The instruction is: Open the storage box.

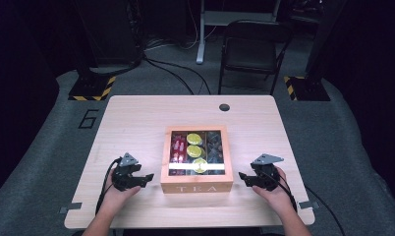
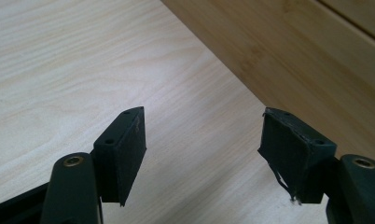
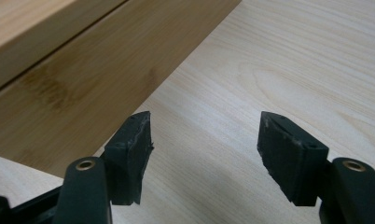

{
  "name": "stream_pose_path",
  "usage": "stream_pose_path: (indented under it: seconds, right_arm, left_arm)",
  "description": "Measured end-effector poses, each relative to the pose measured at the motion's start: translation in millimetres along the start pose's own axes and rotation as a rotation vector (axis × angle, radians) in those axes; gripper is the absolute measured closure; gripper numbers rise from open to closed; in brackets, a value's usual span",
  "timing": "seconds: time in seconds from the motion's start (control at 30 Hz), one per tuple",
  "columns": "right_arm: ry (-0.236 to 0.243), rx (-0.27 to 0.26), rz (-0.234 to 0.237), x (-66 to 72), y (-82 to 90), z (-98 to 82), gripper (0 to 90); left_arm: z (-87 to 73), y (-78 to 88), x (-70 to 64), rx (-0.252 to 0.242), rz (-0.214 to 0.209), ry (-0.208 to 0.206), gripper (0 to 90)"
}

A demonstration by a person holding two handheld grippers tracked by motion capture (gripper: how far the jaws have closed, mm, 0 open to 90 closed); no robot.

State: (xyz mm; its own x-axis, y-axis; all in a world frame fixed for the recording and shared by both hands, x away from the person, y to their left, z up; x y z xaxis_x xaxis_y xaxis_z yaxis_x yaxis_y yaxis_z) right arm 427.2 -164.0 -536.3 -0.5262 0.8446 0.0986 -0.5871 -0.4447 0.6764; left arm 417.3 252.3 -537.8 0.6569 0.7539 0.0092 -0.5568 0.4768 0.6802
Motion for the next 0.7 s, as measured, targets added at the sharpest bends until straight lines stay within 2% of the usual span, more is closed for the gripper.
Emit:
stream_pose_path:
  seconds: [0.07,0.2,0.27,0.43,0.5,0.63,0.7]
  right_arm:
    - [-0.006,-0.009,0.008,1.8,3.4,1.3,35.8]
    - [-0.01,-0.026,0.012,2.0,8.4,3.1,36.9]
    - [-0.031,-0.032,0.018,2.9,11.0,3.7,37.8]
    - [-0.037,-0.058,0.023,2.6,18.8,7.0,38.9]
    - [-0.042,-0.07,0.028,3.5,21.1,8.5,39.2]
    - [-0.048,-0.082,0.036,4.9,25.1,10.6,39.3]
    - [-0.044,-0.114,0.049,8.3,31.5,15.1,39.3]
  left_arm:
    - [3.1,3.1,-4.3,-0.023,-0.006,-0.005,31.2]
    - [5.4,6.1,-8.5,-0.031,-0.014,-0.026,31.4]
    - [5.8,6.8,-9.4,-0.034,-0.016,-0.023,31.7]
    - [6.4,9.9,-8.8,-0.046,-0.018,-0.009,33.0]
    - [6.4,11.2,-8.3,-0.062,-0.008,0.009,33.4]
    - [6.8,14.4,-9.0,-0.064,-0.006,0.013,33.7]
    - [8.1,18.1,-10.6,-0.067,-0.005,0.001,33.7]
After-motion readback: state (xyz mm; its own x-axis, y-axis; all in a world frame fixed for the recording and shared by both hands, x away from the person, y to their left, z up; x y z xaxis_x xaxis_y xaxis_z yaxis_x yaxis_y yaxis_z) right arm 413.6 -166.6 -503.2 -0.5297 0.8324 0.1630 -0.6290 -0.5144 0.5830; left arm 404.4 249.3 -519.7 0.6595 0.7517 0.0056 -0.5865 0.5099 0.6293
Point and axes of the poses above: each handheld gripper's, and its own axes: y roughly backward along the jaws, z roughly out of its top, x roughly to its left, the point moved 6 cm from there along -y, roughly forward along the jaws, and after that the axes turned 7 degrees about -y, right-handed, at the moved point
